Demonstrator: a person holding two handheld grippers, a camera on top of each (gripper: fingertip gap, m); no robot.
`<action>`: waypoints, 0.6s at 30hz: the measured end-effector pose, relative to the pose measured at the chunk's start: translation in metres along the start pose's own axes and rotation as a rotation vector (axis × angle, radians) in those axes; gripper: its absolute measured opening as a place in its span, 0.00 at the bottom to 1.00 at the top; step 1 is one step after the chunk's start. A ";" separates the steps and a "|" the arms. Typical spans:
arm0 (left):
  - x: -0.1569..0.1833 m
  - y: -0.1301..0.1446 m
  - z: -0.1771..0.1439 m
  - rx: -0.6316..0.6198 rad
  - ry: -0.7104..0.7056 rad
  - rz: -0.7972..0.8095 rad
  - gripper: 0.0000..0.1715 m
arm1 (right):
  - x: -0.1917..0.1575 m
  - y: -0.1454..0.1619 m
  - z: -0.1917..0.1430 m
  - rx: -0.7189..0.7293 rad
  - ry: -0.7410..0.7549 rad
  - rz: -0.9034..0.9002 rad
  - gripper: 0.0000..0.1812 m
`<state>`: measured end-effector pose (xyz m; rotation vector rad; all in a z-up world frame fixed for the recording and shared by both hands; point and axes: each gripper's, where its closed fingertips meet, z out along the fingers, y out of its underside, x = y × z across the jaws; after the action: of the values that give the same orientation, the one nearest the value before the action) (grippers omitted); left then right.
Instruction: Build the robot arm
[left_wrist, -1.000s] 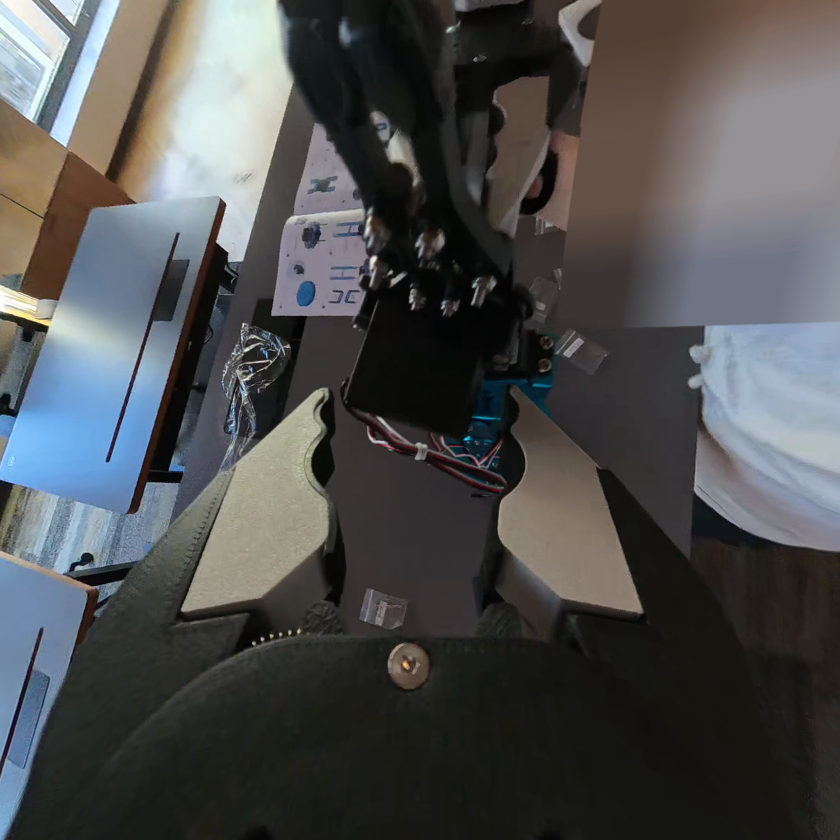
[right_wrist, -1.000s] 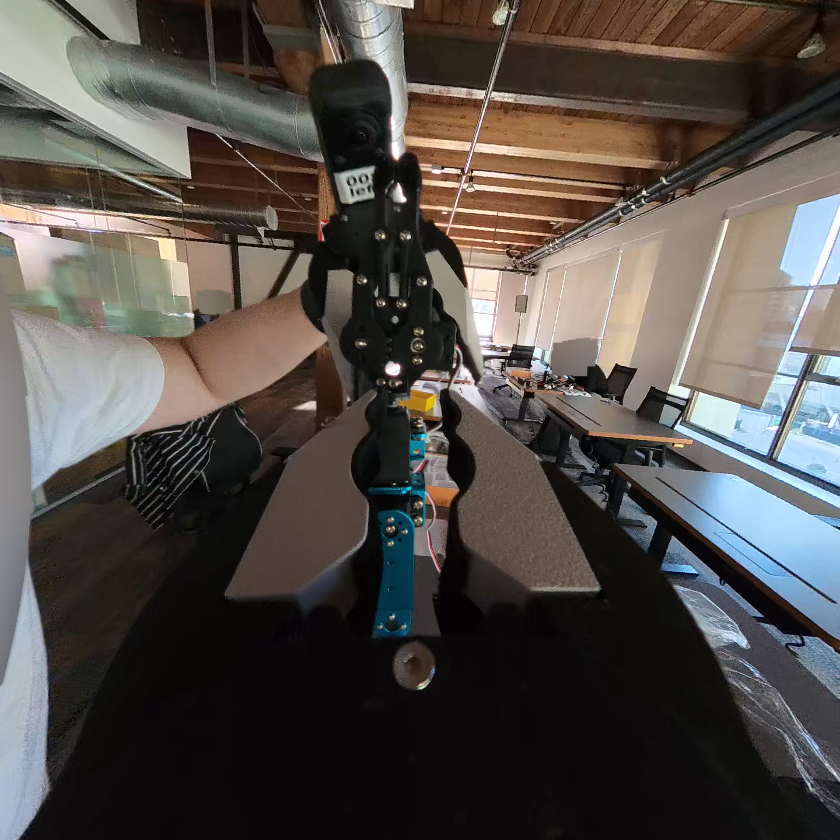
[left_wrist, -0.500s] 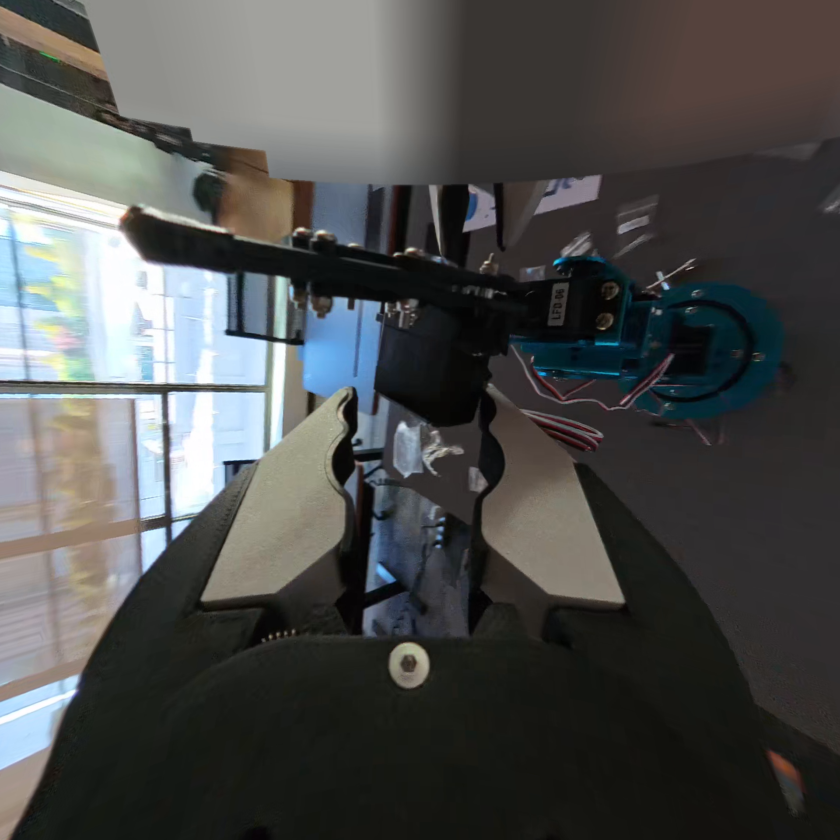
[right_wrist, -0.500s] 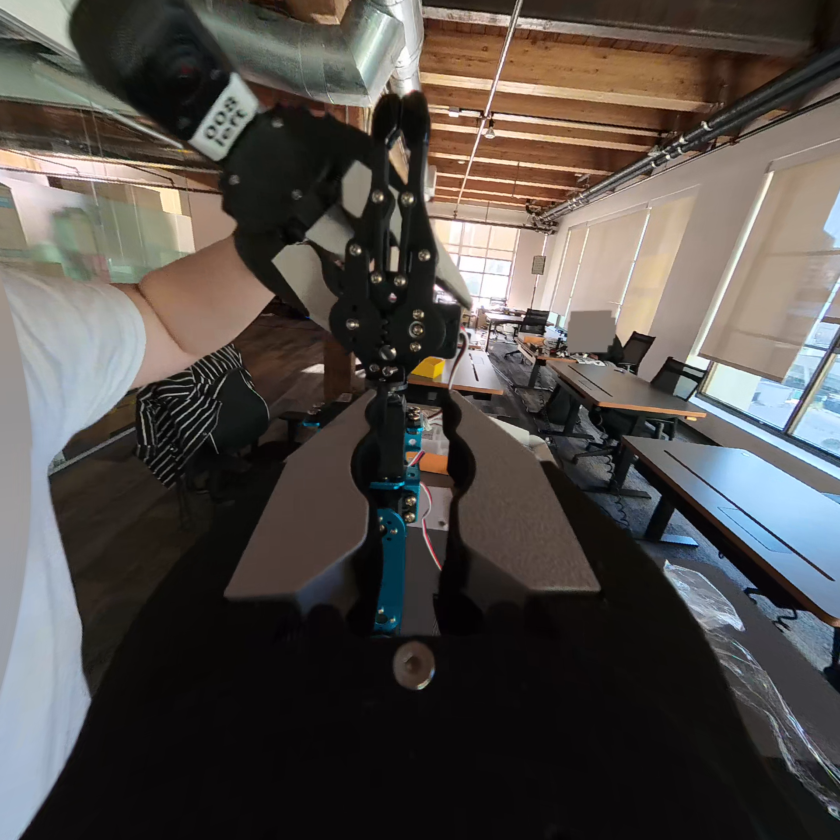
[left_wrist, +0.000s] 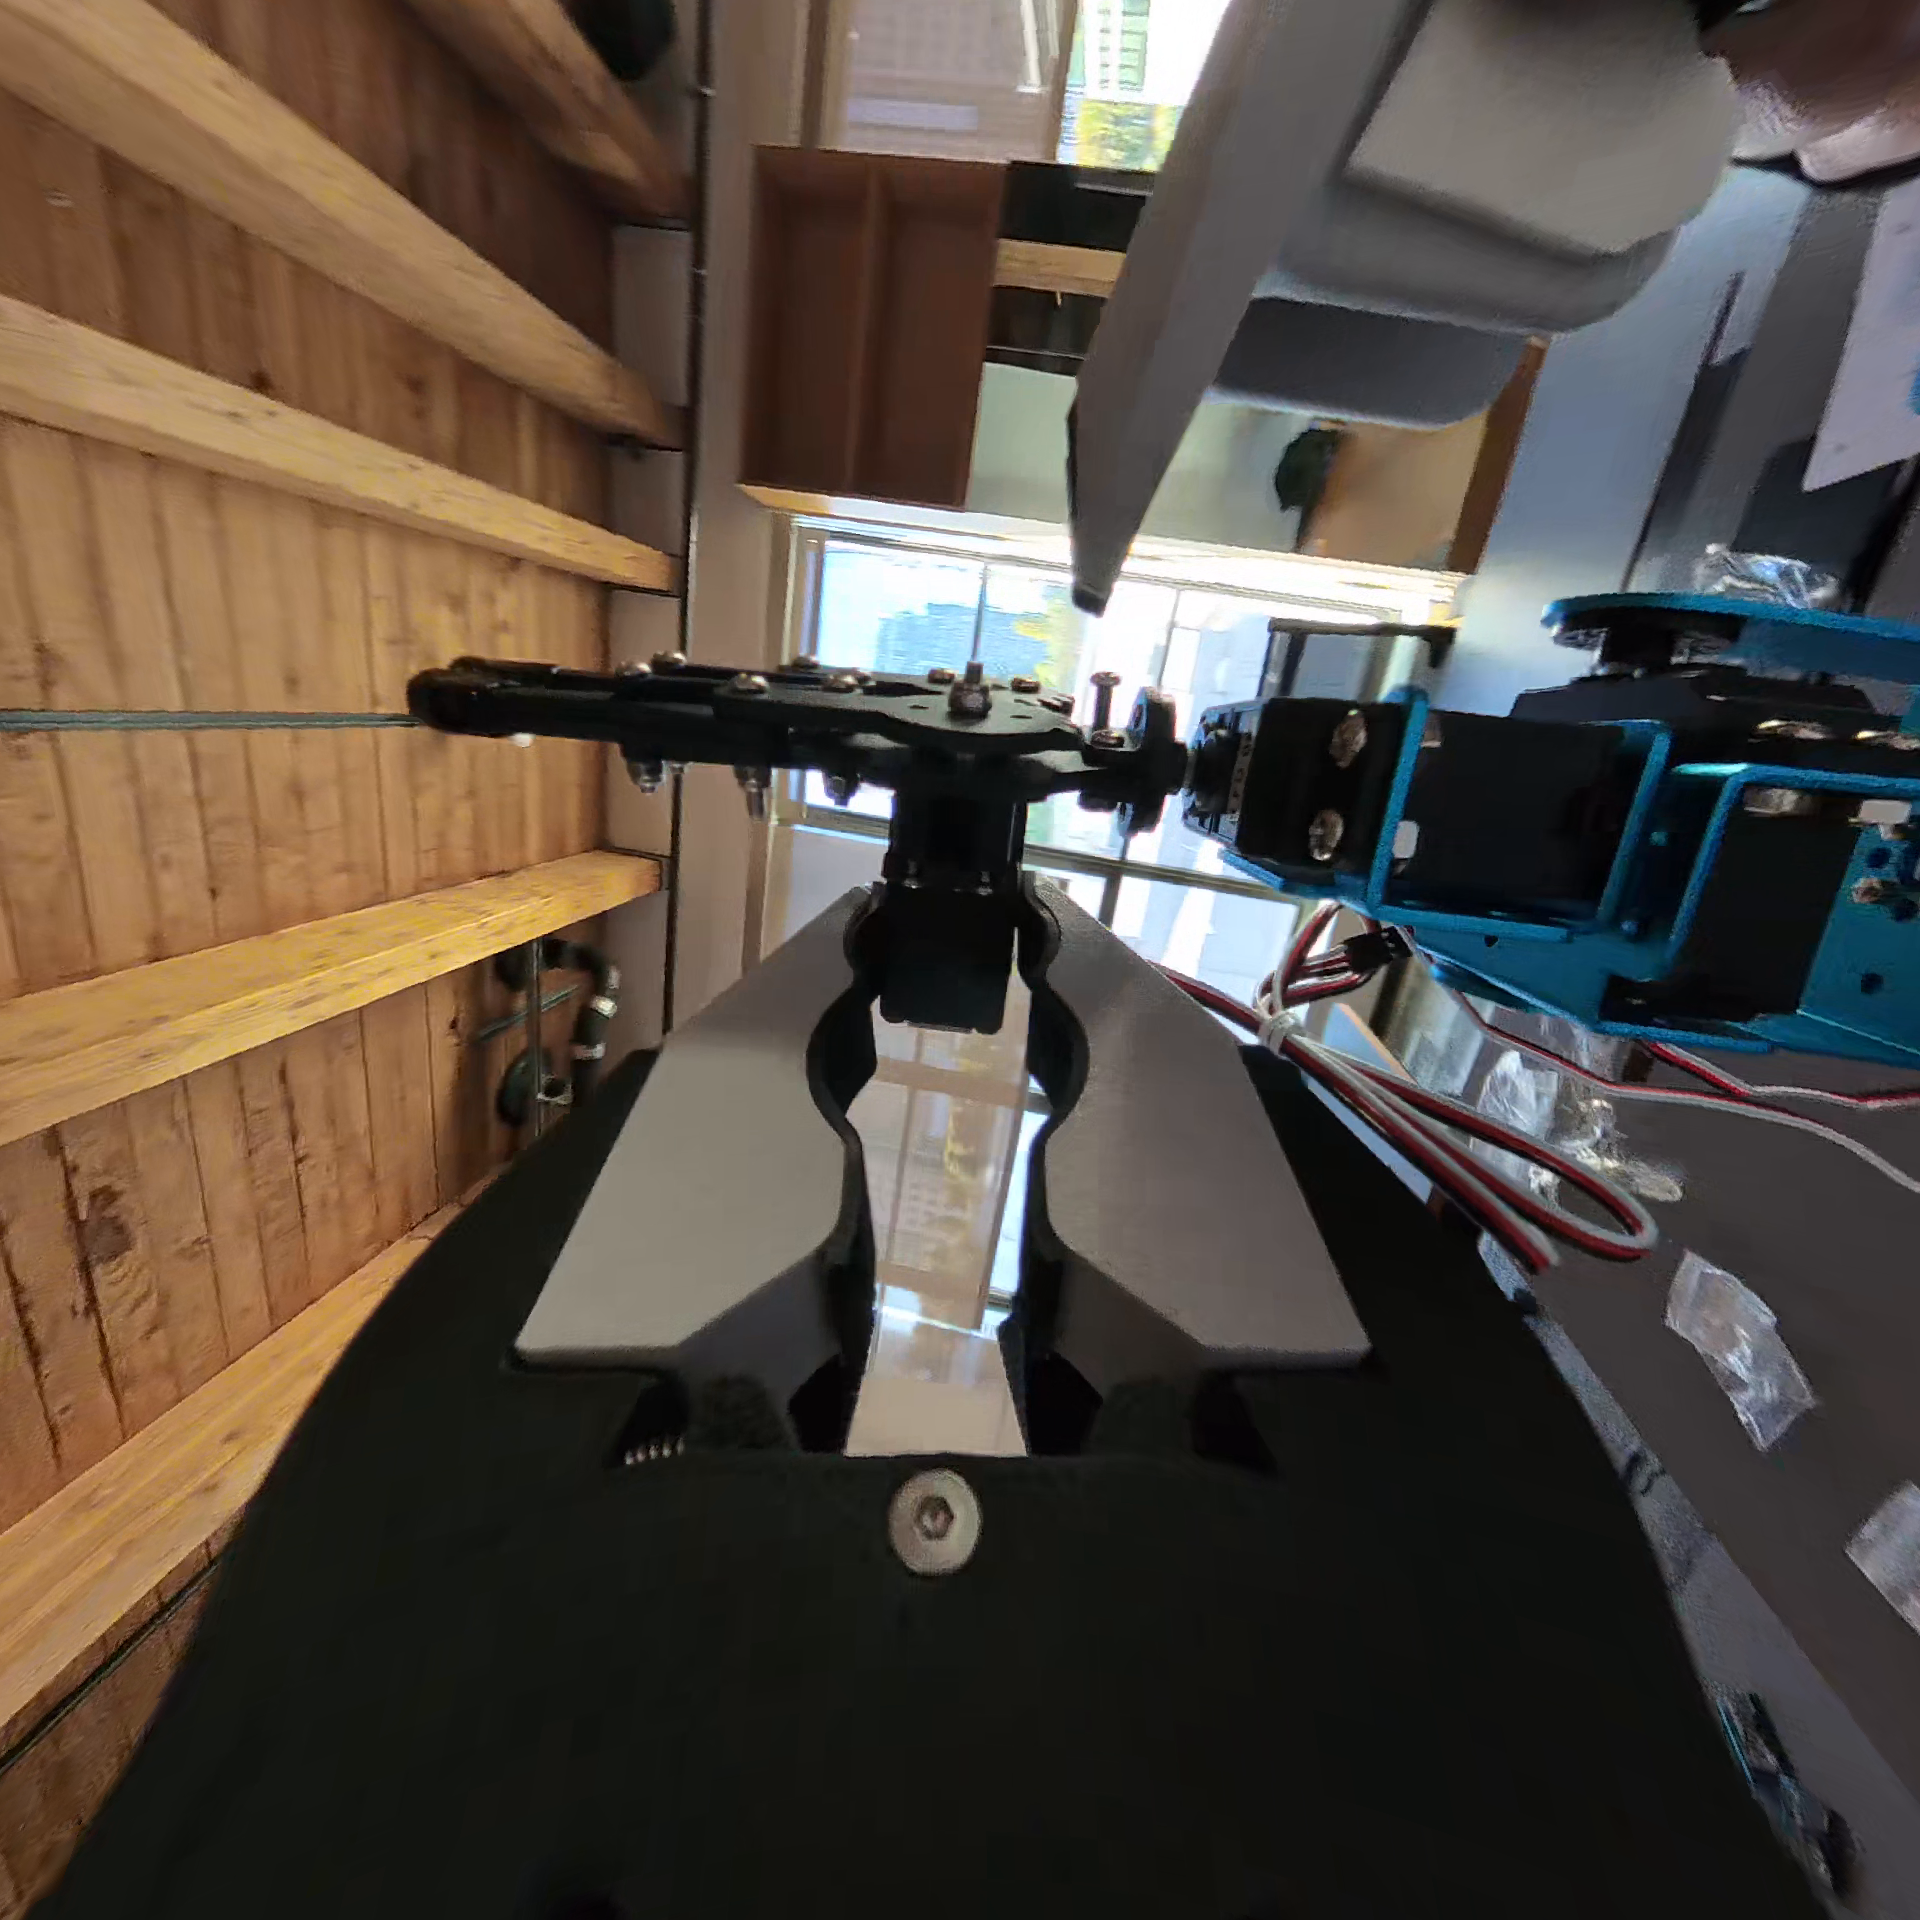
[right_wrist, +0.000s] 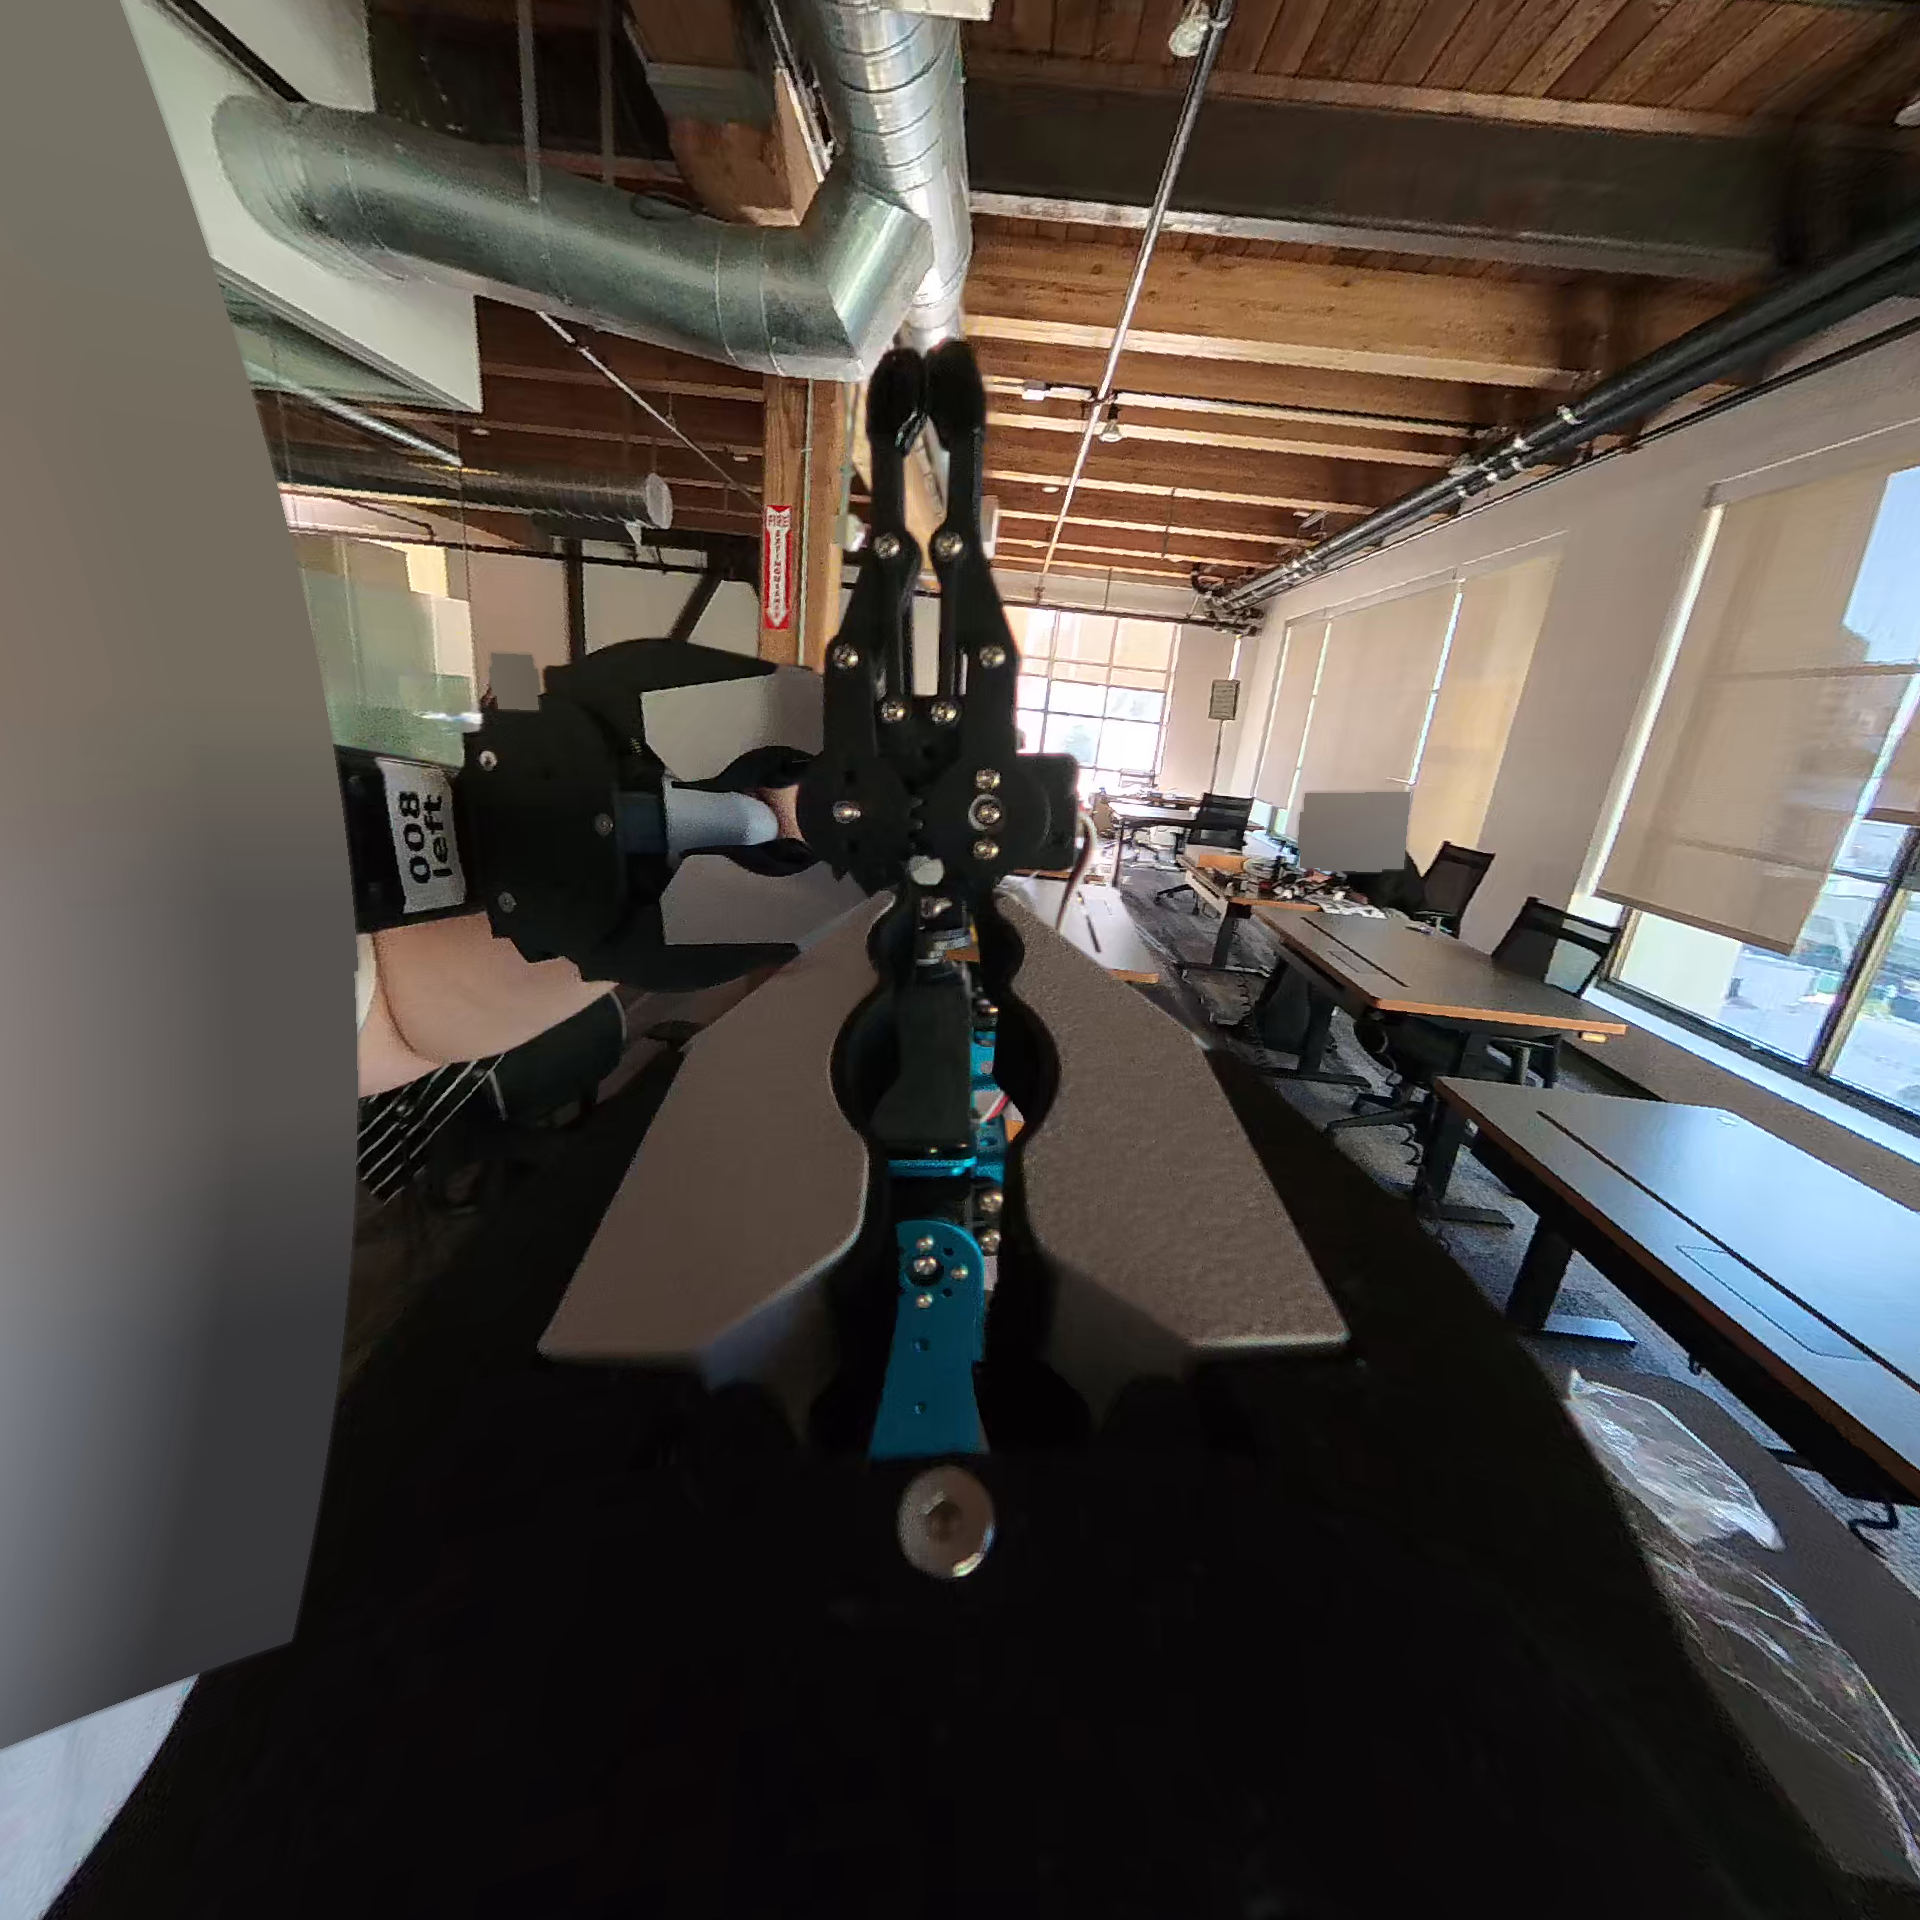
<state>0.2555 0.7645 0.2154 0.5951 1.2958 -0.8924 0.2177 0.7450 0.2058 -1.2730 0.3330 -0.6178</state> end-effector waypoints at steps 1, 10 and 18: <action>0.000 0.000 -0.001 -0.003 -0.010 -0.012 0.13 | -0.003 0.001 0.001 -0.009 -0.016 0.003 0.05; -0.001 0.000 -0.001 -0.012 -0.062 -0.017 0.13 | -0.004 0.008 0.011 -0.041 -0.064 -0.028 0.02; 0.001 0.002 0.000 -0.030 -0.001 -0.029 0.13 | -0.004 0.008 0.014 -0.067 -0.045 -0.051 0.01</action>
<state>0.2571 0.7655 0.2141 0.5532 1.3184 -0.8955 0.2243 0.7592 0.2012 -1.3606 0.2869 -0.6249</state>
